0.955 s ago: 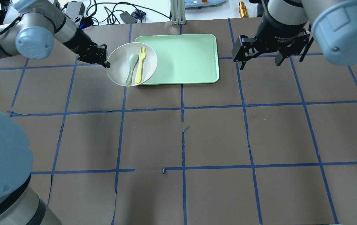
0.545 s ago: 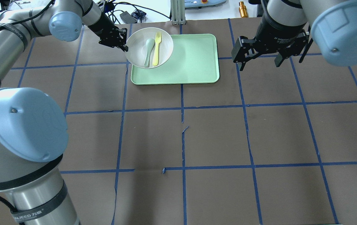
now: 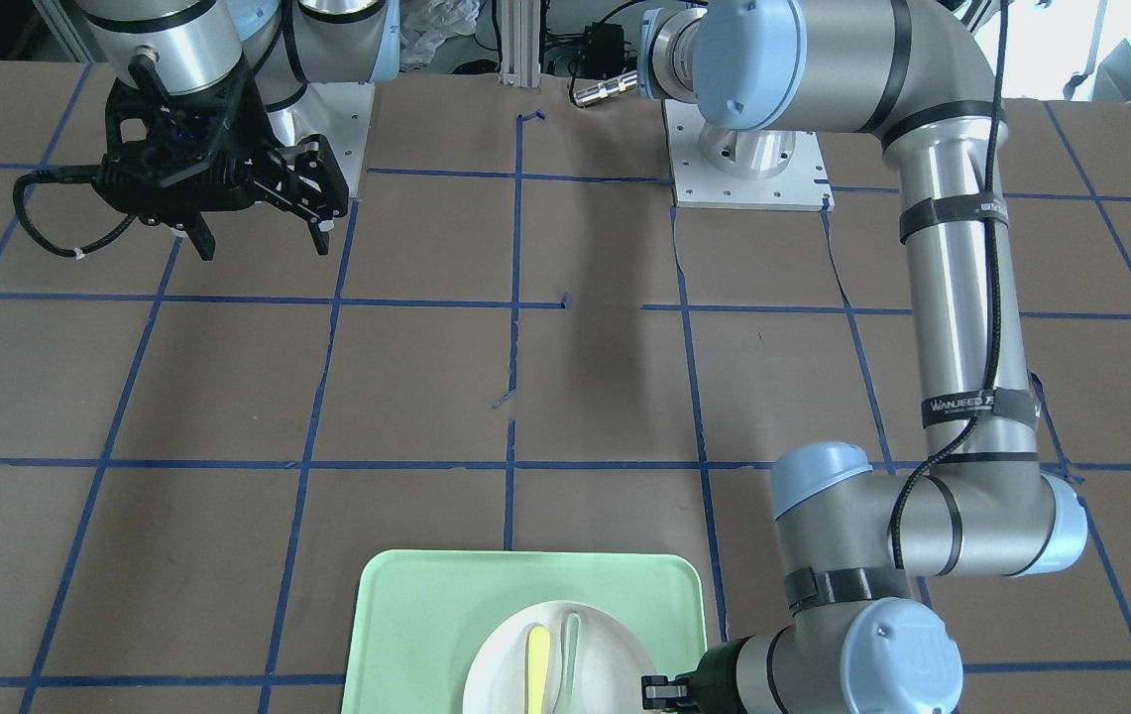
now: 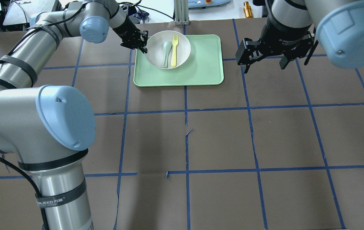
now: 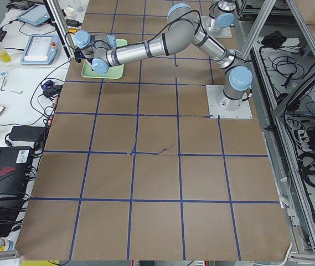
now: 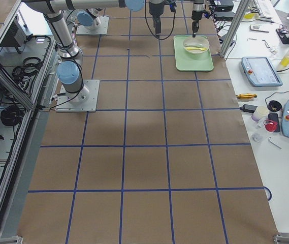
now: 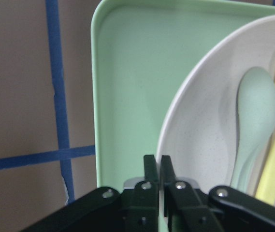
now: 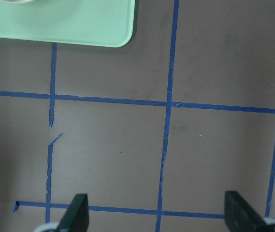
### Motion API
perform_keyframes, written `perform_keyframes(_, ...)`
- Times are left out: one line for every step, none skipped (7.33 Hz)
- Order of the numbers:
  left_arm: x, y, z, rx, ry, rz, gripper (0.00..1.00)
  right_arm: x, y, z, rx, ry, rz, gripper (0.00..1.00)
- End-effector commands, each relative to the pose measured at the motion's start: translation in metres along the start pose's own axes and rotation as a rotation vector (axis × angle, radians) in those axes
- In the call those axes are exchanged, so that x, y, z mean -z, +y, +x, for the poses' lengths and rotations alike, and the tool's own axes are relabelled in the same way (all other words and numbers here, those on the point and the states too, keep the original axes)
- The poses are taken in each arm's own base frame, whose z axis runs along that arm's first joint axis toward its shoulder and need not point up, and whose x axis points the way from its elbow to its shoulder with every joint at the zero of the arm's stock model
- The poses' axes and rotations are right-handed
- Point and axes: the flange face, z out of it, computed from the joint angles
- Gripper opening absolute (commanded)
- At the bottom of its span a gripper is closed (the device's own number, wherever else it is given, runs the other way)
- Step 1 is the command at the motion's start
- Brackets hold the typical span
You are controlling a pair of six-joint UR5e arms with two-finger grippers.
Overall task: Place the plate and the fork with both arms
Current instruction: 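Carry the plate with the left gripper and lower it onto the green tray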
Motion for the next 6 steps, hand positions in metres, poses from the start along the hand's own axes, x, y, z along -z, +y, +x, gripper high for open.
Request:
perform_keyframes(-0.0135, -0.0031, 0.0082, 0.004, -0.006, -0.006, 0.0, 0.0, 0.0001, 0.0, 0.0, 0.0, 0.0, 1.0)
perform_keyframes(-0.015, -0.002, 0.0143, -0.002, -0.006, -0.007, 0.0, 0.0007, -0.0001, 0.0, 0.0, 0.0, 0.001, 1.0)
perform_keyframes(-0.0149, -0.0014, 0.0159, -0.002, -0.004, -0.008, 0.0, 0.0007, -0.0001, 0.0, 0.0, 0.0, 0.001, 1.0)
perform_keyframes(-0.0149, -0.0014, 0.0159, -0.004, -0.004, -0.008, 0.0, 0.0, 0.0001, 0.0, 0.0, 0.0, 0.0, 1.0)
perform_keyframes(-0.0149, -0.0014, 0.0159, -0.002, -0.004, -0.008, 0.0, -0.0008, -0.0003, 0.0, 0.0, 0.0, -0.002, 1.0)
perform_keyframes(-0.0118, -0.0032, 0.0171, 0.03, -0.004, 0.012, 0.2, 0.0, 0.0001, 0.0, 0.0, 0.0, 0.0, 1.0)
